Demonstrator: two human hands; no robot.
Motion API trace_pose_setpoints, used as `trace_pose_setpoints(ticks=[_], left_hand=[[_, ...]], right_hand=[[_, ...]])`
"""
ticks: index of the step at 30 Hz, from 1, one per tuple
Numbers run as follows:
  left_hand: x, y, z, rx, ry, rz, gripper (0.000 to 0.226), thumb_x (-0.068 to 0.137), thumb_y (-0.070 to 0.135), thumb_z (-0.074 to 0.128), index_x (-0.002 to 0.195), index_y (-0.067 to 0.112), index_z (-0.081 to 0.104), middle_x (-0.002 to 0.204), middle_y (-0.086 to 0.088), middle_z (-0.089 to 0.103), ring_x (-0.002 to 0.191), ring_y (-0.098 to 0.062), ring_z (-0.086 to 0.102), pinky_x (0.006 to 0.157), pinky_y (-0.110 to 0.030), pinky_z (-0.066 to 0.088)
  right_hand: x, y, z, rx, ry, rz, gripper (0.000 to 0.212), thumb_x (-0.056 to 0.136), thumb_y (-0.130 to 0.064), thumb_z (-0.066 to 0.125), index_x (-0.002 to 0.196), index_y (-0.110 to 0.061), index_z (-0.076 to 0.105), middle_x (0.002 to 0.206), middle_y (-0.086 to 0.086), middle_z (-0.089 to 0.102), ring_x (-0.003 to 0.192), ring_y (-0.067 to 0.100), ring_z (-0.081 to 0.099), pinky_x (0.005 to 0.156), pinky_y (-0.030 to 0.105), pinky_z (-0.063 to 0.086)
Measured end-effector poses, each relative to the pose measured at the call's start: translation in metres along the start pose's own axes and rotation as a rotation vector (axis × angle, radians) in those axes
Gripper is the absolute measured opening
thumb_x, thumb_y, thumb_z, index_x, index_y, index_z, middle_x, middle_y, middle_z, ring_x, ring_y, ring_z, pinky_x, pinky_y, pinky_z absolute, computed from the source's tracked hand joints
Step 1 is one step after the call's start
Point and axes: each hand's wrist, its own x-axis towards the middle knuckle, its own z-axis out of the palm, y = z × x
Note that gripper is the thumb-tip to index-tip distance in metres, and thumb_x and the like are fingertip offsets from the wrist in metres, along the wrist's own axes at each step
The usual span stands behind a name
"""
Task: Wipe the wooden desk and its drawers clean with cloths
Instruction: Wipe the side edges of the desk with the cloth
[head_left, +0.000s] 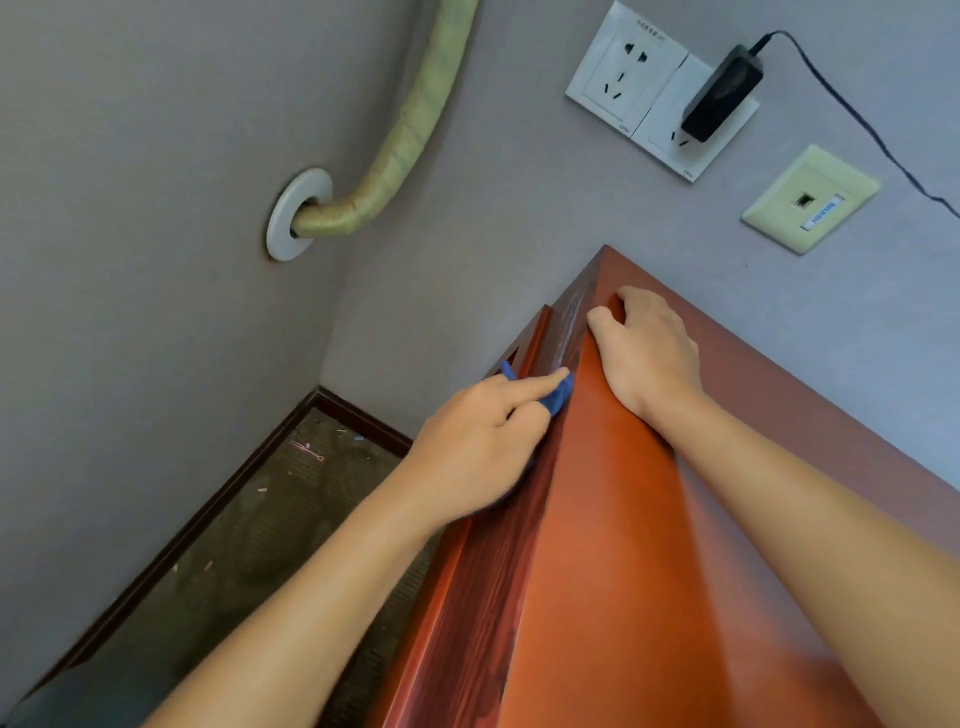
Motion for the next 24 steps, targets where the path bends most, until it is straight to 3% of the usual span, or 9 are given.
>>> trace_pose_setpoints(ticks=[3,7,9,12,16,18,22,24], left_hand=[[0.003,-0.008,0.009,0.088,0.058,0.021,0.051,0.099,0.040,0.035,0.144,0.056,0.051,0.114,0.014,0.065,0.098,-0.010,0.061,0.085,-0.034,0.049],[0.030,-0.023,-0.002,0.250,-0.088,-0.162,0.047,0.106,0.035,0.035,0.149,0.045,0.052,0.138,0.009,0.067,0.119,-0.019,0.063,0.092,-0.034,0.048],[0.028,-0.013,-0.003,0.193,-0.068,-0.061,0.050,0.102,0.040,0.033,0.148,0.046,0.051,0.138,0.011,0.065,0.119,-0.014,0.062,0.099,-0.037,0.049],[0.015,0.001,0.002,0.045,0.010,0.067,0.058,0.094,0.042,0.030,0.147,0.052,0.050,0.127,0.012,0.063,0.112,-0.009,0.060,0.095,-0.036,0.049],[0.047,-0.022,0.001,0.238,-0.071,-0.057,0.050,0.104,0.038,0.034,0.152,0.046,0.047,0.150,0.011,0.057,0.135,-0.019,0.053,0.106,-0.041,0.046],[0.056,-0.024,-0.004,0.283,-0.107,-0.094,0.047,0.106,0.035,0.036,0.151,0.042,0.050,0.153,0.010,0.055,0.137,-0.022,0.053,0.105,-0.038,0.046],[0.044,-0.004,0.000,0.182,-0.001,0.104,0.054,0.100,0.036,0.034,0.151,0.045,0.049,0.145,0.012,0.058,0.130,-0.011,0.053,0.103,-0.037,0.047],[0.049,-0.007,0.004,0.103,0.006,0.115,0.055,0.099,0.037,0.034,0.151,0.045,0.049,0.141,0.012,0.060,0.126,-0.010,0.055,0.104,-0.038,0.048]], right_hand=[[0.001,-0.001,0.001,-0.007,0.000,0.018,0.065,0.090,-0.054,0.031,0.138,-0.017,0.054,0.147,0.004,0.052,0.134,0.028,0.046,0.111,0.055,0.037],[-0.001,-0.004,-0.002,0.016,0.000,0.012,0.066,0.087,-0.055,0.029,0.133,-0.016,0.057,0.141,0.004,0.055,0.130,0.028,0.049,0.109,0.056,0.039],[-0.001,-0.004,-0.002,0.010,-0.006,0.012,0.063,0.092,-0.052,0.033,0.142,-0.018,0.052,0.149,0.003,0.050,0.136,0.027,0.045,0.113,0.054,0.035],[0.000,-0.001,-0.001,-0.011,0.001,0.000,0.063,0.095,-0.050,0.034,0.149,-0.019,0.046,0.155,0.002,0.045,0.141,0.026,0.040,0.115,0.052,0.033],[-0.001,-0.004,-0.002,-0.011,-0.001,0.005,0.064,0.092,-0.052,0.032,0.143,-0.018,0.051,0.150,0.003,0.049,0.137,0.027,0.044,0.112,0.053,0.036],[-0.002,-0.006,-0.003,-0.001,-0.001,0.005,0.064,0.092,-0.052,0.032,0.142,-0.018,0.051,0.148,0.003,0.051,0.135,0.026,0.045,0.112,0.053,0.037],[-0.003,-0.005,-0.003,-0.004,-0.006,-0.002,0.063,0.097,-0.050,0.035,0.151,-0.019,0.044,0.155,0.003,0.045,0.142,0.025,0.040,0.115,0.051,0.033],[-0.003,-0.005,-0.005,-0.012,-0.003,0.004,0.062,0.099,-0.048,0.036,0.153,-0.018,0.041,0.157,0.002,0.043,0.143,0.025,0.038,0.117,0.050,0.032]])
